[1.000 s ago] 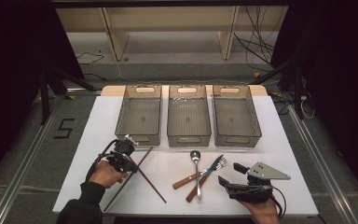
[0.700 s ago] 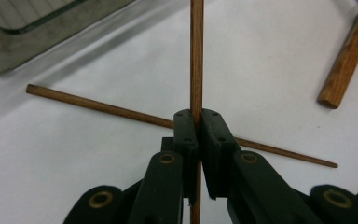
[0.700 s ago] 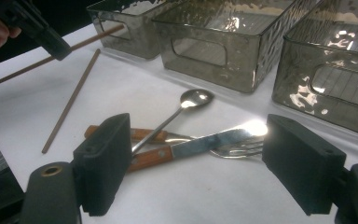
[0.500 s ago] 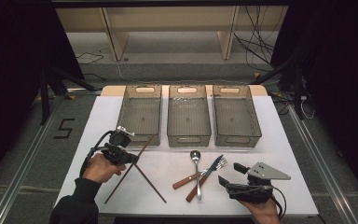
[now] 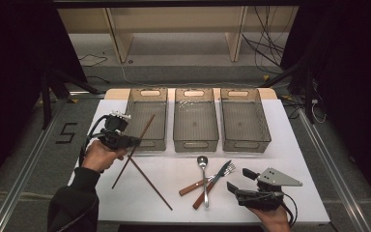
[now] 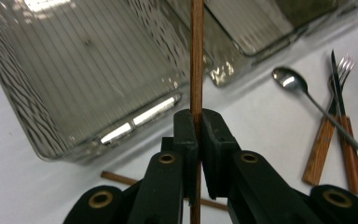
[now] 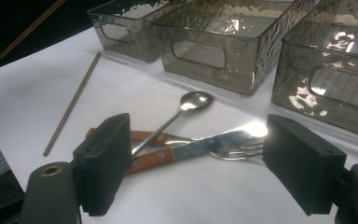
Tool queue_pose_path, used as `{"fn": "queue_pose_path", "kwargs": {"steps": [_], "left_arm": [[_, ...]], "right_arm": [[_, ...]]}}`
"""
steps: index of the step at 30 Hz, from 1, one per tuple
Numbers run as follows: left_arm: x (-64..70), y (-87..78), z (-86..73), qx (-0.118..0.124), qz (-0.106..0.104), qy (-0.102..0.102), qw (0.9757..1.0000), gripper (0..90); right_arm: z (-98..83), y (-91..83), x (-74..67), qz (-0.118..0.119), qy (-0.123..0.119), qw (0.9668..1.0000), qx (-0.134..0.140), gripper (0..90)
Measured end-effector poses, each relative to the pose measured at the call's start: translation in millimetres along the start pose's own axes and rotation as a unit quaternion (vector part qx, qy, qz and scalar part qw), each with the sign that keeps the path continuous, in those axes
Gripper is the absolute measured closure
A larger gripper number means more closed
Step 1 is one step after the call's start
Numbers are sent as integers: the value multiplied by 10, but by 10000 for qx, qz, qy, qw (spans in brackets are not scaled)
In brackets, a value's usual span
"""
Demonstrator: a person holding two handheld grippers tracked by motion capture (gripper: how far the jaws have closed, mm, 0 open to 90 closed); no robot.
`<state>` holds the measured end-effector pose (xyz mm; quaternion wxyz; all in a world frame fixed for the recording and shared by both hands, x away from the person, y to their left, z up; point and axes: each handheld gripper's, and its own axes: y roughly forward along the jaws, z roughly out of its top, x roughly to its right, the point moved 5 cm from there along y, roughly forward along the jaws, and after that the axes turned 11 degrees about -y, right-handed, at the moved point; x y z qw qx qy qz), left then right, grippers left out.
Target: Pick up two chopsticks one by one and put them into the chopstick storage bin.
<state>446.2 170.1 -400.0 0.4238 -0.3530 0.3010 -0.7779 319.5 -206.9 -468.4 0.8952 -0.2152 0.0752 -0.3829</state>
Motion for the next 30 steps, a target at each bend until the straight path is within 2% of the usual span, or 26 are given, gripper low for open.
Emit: {"fn": "queue_pose_path", "kwargs": {"steps": [4, 7, 14, 24, 30], "left_arm": [[-29, -81, 157, 323, 1, -1, 9995, 850], [-60, -120, 257, 474, -44, -52, 9989, 850], [-94, -159, 489, 618, 16, -43, 9981, 850], [-67, -103, 845, 905, 95, 222, 9956, 850], [-102, -30, 1002, 960, 149, 297, 9948, 850]], "right_arm": [[-1, 1, -2, 7, -7, 10000, -8, 247], [-1, 1, -1, 10, 2, 10000, 0, 247], [-2, 1, 0, 16, 2, 10000, -3, 247], [-4, 2, 9, 26, 24, 10000, 2, 247], [-8, -9, 21, 27, 48, 10000, 12, 247]]}}
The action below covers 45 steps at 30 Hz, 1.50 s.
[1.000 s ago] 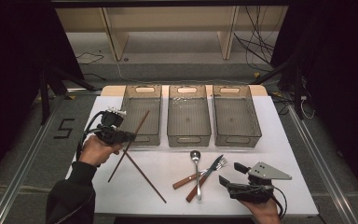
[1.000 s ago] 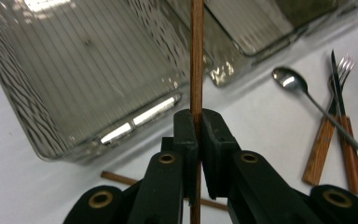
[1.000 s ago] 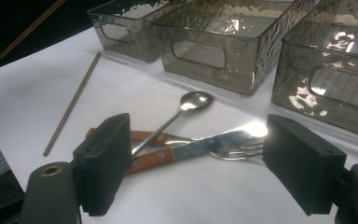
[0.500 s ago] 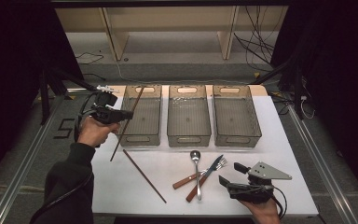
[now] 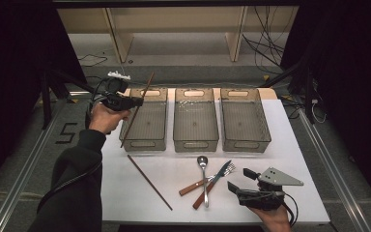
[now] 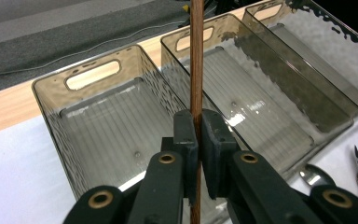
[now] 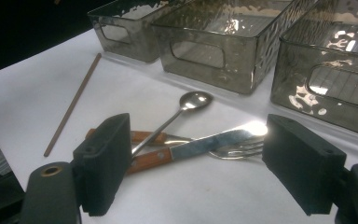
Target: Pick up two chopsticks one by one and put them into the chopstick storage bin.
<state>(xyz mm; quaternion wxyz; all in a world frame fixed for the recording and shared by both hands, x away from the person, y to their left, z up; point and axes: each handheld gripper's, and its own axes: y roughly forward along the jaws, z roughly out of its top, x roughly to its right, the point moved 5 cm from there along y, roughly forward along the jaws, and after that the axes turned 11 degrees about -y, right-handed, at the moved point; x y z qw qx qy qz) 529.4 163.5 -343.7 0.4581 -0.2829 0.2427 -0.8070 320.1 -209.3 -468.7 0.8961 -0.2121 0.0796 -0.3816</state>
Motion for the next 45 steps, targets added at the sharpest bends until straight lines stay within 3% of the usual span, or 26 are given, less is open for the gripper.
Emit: {"fn": "queue_pose_path", "kwargs": {"steps": [6, 15, 21, 38, 45], "left_arm": [[-89, 176, 51, -51, 73, 16, 10000, 850], [-232, 318, 134, 76, 145, -50, 9999, 850], [-272, 402, 146, 87, 206, 20, 9997, 850], [-360, 611, -18, 55, 259, 20, 9996, 848], [-407, 677, -126, -85, 304, 21, 9995, 845]], "right_arm": [[3, 3, -11, 21, -23, 10000, -1, 246], [2, 4, -13, 31, -27, 10000, 2, 247], [-3, 7, -5, 40, -7, 10000, -3, 246], [1, 4, -14, 43, -29, 10000, 7, 247], [1, 4, -15, 42, -23, 10000, 9, 246]]}}
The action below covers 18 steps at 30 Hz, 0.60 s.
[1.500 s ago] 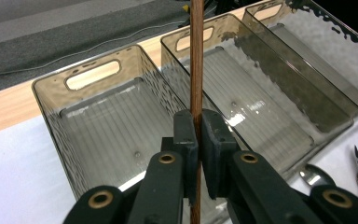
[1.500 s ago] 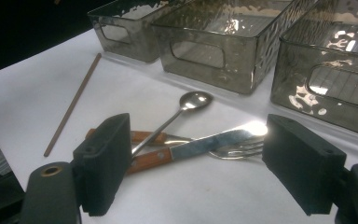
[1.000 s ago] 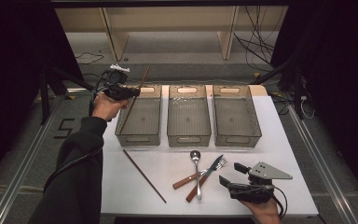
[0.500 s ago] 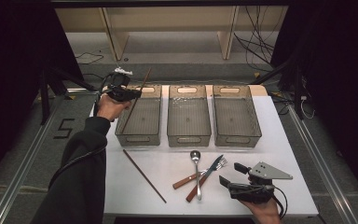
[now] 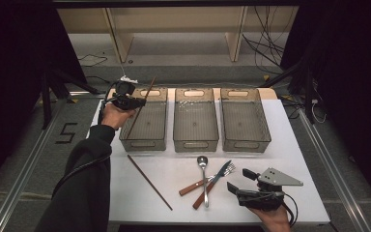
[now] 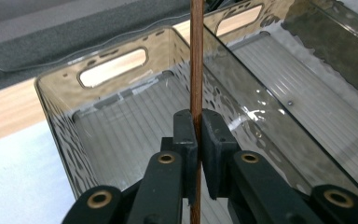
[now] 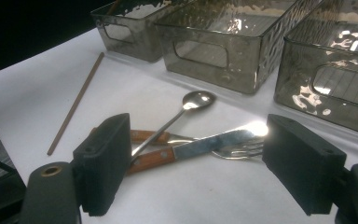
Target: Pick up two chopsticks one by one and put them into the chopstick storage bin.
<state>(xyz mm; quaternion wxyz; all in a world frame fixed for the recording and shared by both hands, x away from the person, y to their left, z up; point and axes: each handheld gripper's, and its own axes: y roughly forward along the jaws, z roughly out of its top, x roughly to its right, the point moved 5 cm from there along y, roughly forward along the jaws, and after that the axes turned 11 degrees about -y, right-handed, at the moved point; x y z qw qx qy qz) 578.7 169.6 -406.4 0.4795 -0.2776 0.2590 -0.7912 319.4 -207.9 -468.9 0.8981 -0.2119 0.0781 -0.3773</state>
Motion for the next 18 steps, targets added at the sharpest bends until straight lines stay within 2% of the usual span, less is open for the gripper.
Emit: {"fn": "queue_pose_path", "kwargs": {"steps": [11, 18], "left_arm": [[7, 73, -91, -148, 48, 20, 9999, 827], [19, 55, -123, -215, 27, -15, 9998, 624]], "right_arm": [[0, 1, -2, 3, -3, 10000, -5, 247], [1, -3, -1, -1, -3, 10000, 3, 247]]}}
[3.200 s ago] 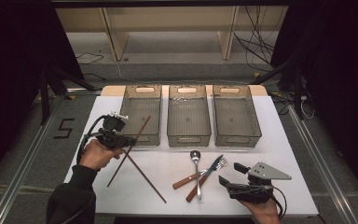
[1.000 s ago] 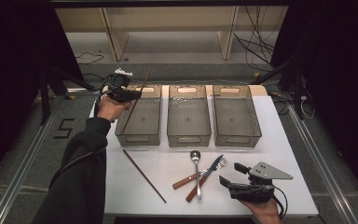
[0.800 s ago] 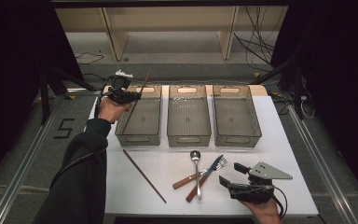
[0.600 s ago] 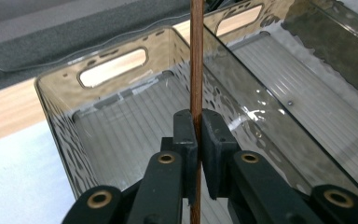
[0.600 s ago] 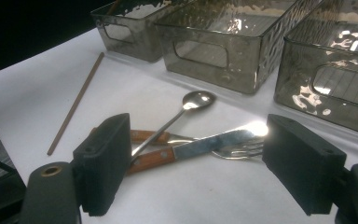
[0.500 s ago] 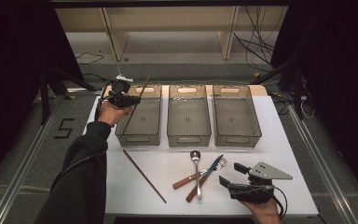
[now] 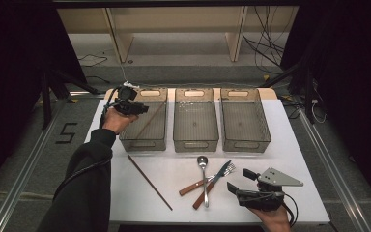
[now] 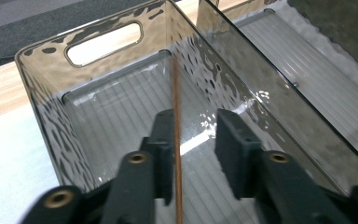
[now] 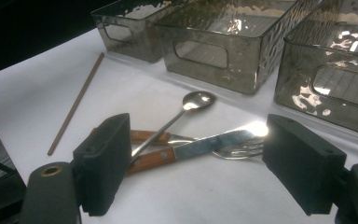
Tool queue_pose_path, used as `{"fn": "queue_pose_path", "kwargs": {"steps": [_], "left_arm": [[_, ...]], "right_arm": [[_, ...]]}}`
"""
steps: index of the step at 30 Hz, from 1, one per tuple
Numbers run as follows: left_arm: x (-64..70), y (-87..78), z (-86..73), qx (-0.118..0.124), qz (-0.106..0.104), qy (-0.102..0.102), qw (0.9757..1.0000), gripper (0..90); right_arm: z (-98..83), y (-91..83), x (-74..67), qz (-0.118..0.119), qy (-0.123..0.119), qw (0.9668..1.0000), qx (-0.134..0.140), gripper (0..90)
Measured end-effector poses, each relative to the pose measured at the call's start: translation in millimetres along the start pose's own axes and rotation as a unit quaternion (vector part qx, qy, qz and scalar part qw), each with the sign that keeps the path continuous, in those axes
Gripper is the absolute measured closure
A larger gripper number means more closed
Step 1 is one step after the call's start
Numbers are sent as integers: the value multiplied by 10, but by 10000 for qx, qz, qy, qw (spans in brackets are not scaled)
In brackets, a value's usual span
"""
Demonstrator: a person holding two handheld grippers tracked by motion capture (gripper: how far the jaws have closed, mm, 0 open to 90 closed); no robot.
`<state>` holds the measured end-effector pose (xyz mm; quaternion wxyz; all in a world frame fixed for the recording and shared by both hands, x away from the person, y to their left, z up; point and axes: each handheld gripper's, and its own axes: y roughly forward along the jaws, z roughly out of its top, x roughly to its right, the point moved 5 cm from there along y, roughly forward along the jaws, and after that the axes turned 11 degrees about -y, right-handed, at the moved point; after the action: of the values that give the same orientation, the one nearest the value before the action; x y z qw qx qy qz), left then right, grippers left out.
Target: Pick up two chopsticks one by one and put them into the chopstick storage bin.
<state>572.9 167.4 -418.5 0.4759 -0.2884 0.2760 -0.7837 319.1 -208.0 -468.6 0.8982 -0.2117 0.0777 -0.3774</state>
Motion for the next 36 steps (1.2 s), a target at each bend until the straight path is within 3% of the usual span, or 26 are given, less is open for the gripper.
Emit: {"fn": "queue_pose_path", "kwargs": {"steps": [6, 10, 15, 21, 26, 31, 36], "left_arm": [[75, -187, 21, 46, -123, 14, 9999, 431], [146, -305, -4, -22, -233, 181, 9996, 334], [230, -464, -83, -144, -299, 427, 9985, 281], [311, -671, -230, -129, -259, -21, 9996, 241], [418, -730, -473, -262, -122, -185, 9994, 222], [484, -710, -719, -474, -29, -183, 9987, 206], [558, -681, -887, -575, -196, -13, 9981, 203]], "right_arm": [[-1, 5, -1, -1, 1, 10000, -11, 247], [-3, 7, -3, -5, -1, 10000, -21, 247], [-4, 8, -6, -9, 8, 10000, -30, 246], [-5, 12, -7, -4, 3, 10000, -39, 246], [-3, 14, -12, 2, 1, 10000, -38, 247], [-4, 14, -12, 8, 3, 10000, -37, 246], [-2, 20, -15, 2, -11, 10000, -41, 247]]}}
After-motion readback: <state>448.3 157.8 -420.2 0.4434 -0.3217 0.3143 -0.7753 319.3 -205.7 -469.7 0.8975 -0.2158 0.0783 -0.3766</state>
